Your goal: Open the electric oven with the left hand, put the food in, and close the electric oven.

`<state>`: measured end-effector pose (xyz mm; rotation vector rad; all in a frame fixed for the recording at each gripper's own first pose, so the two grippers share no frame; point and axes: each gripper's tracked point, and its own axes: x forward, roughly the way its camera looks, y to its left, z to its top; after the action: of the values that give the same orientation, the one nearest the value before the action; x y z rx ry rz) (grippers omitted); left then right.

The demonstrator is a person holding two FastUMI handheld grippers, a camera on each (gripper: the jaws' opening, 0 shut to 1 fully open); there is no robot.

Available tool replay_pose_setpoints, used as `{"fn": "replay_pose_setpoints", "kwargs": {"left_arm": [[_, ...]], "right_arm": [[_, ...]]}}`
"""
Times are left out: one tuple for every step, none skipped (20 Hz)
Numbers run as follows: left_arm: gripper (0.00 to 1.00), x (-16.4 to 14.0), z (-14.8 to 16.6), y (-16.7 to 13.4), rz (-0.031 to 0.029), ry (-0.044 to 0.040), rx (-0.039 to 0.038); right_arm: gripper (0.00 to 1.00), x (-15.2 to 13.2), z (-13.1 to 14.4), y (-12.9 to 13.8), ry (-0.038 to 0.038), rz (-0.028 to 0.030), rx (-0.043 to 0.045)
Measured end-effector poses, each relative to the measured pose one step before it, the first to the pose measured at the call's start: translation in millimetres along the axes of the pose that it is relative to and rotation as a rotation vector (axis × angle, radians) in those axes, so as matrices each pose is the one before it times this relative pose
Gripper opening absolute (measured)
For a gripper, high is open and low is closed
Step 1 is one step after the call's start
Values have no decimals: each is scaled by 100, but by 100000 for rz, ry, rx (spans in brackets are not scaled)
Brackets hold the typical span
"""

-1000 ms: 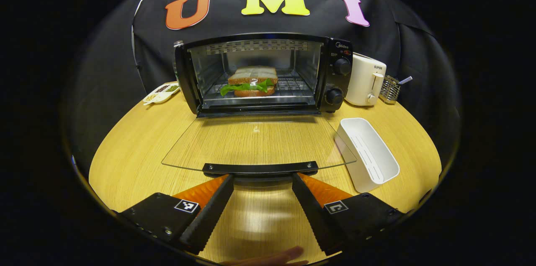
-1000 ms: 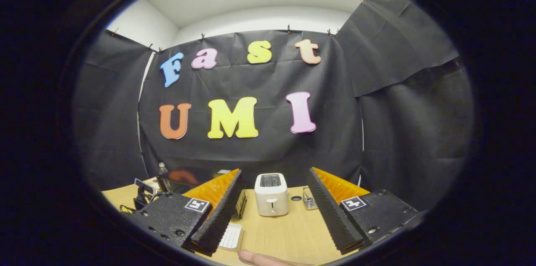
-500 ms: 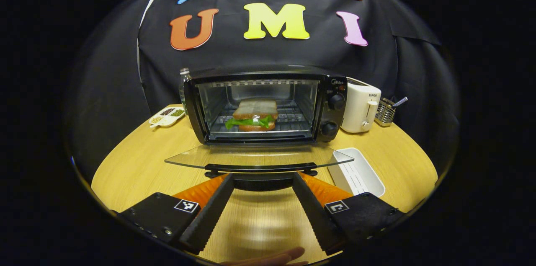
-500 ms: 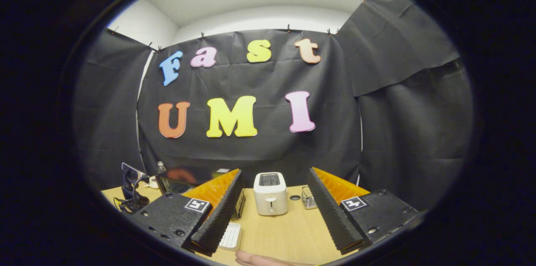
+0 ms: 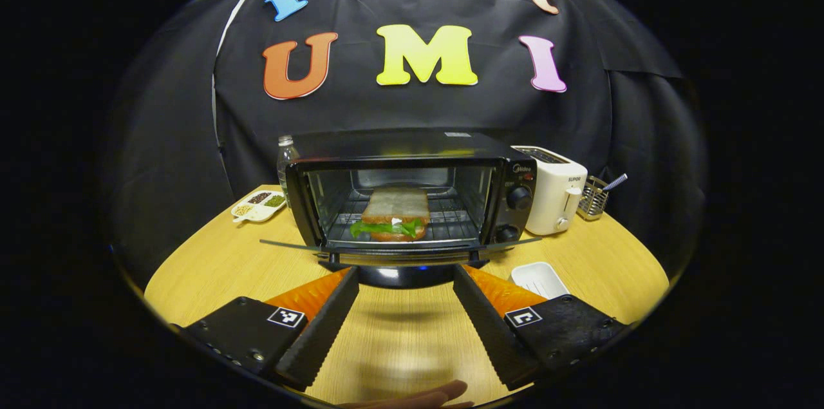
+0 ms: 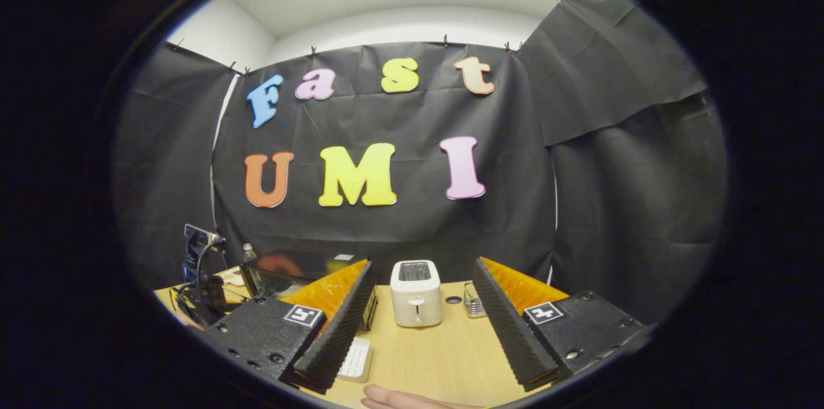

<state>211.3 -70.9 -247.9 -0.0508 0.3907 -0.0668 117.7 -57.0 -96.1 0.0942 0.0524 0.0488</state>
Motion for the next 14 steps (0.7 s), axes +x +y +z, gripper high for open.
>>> {"fn": "replay_pose_setpoints", "kwargs": {"left_arm": [[98,310,635,95,-745,-1666,-797],[98,496,501,161,-690,-452,-715],[98,764,453,170,-252,-247,-97],[98,641,355,337,650,-416,641],[97,647,577,166,161,-554,932],[98,767,666,-147,-874,-1048,626],[96,750,751,11,-106,-1433,386],[96,491,632,-17,-380,-1369,126],[96,298,594,-183,-624,-1233,-132],[96,-199,326,-14,-102,-438,-389],[96,-469,449,-68,-192,-1251,-165],[96,-761,543,-71,54,-1467,-93],[96,-909,475,-88,-272,-1561,-409],[96,-989,620,-326,-1143,-1709,-570]], "right_arm": [[87,-237,42,38,-88,-66,-61],[87,-271,-13,-51,-188,-85,70],[87,-173,131,6,-68,-175,59],[87,-223,-52,-77,149,-285,-31],[87,-150,35,-49,51,-274,-104],[87,-328,121,-74,-11,-425,-193],[87,-322,71,-1,-262,-354,-386],[87,-434,208,80,-309,-221,-476],[87,-223,208,53,-384,-231,-326],[87,-219,58,43,-178,-118,-330],[87,-294,131,149,-158,-10,-132],[87,-388,39,157,115,-31,37],[87,-395,70,110,-81,-125,183],[87,-288,182,77,-374,31,163]]}}
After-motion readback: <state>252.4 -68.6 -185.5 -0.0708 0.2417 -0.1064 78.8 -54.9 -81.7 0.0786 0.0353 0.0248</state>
